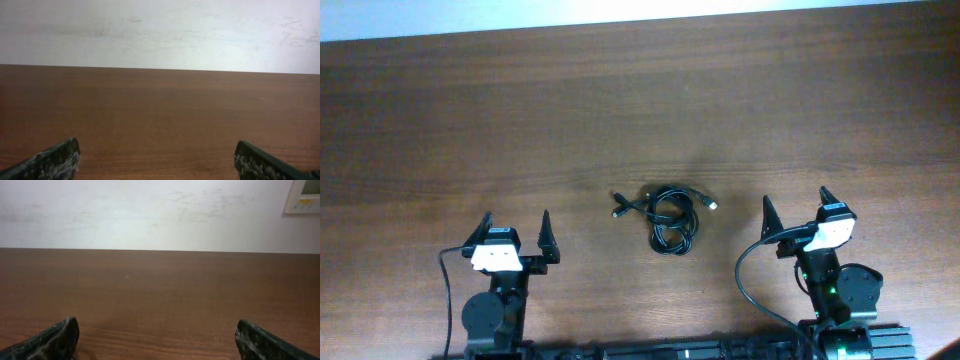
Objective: Untangle cables
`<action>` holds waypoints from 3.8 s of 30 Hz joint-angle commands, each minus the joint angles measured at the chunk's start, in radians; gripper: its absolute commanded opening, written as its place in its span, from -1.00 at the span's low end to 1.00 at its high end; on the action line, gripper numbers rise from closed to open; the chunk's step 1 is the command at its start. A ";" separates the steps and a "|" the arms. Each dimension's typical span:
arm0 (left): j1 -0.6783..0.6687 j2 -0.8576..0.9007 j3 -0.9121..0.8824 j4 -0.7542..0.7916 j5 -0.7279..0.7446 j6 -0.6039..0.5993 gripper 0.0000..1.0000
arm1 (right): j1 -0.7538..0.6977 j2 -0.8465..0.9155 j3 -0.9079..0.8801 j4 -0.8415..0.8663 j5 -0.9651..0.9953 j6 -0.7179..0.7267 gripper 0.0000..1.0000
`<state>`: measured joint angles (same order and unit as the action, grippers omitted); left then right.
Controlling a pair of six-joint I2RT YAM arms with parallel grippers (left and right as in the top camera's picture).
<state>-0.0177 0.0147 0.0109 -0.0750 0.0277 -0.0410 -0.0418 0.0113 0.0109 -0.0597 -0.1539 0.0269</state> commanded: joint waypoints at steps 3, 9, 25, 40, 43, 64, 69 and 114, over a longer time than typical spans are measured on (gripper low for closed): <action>-0.004 -0.008 -0.001 -0.006 0.025 0.019 0.97 | 0.009 -0.005 -0.005 -0.005 0.009 0.004 0.97; -0.004 -0.008 -0.001 -0.006 0.025 0.019 0.98 | 0.009 -0.005 -0.005 -0.005 0.009 0.004 0.97; -0.004 -0.008 -0.001 -0.006 0.025 0.019 0.97 | 0.009 -0.005 -0.005 -0.005 0.009 0.004 0.97; -0.004 -0.008 -0.001 -0.006 0.025 0.019 0.97 | 0.009 -0.005 -0.005 -0.005 0.009 0.005 0.97; -0.004 -0.008 -0.001 -0.006 0.025 0.019 0.97 | 0.009 -0.005 -0.005 -0.005 0.009 0.004 0.97; -0.004 -0.008 -0.001 -0.005 0.033 0.019 0.98 | 0.009 -0.005 -0.005 -0.005 0.009 0.004 0.97; -0.004 -0.008 -0.001 0.015 0.032 0.019 0.97 | 0.009 -0.005 -0.005 -0.005 0.009 0.004 0.97; -0.004 0.097 0.123 -0.181 0.072 0.058 0.98 | 0.009 -0.005 -0.005 -0.005 0.009 0.005 0.97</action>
<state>-0.0177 0.0742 0.0696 -0.2104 0.0513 0.0002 -0.0418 0.0113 0.0109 -0.0597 -0.1539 0.0269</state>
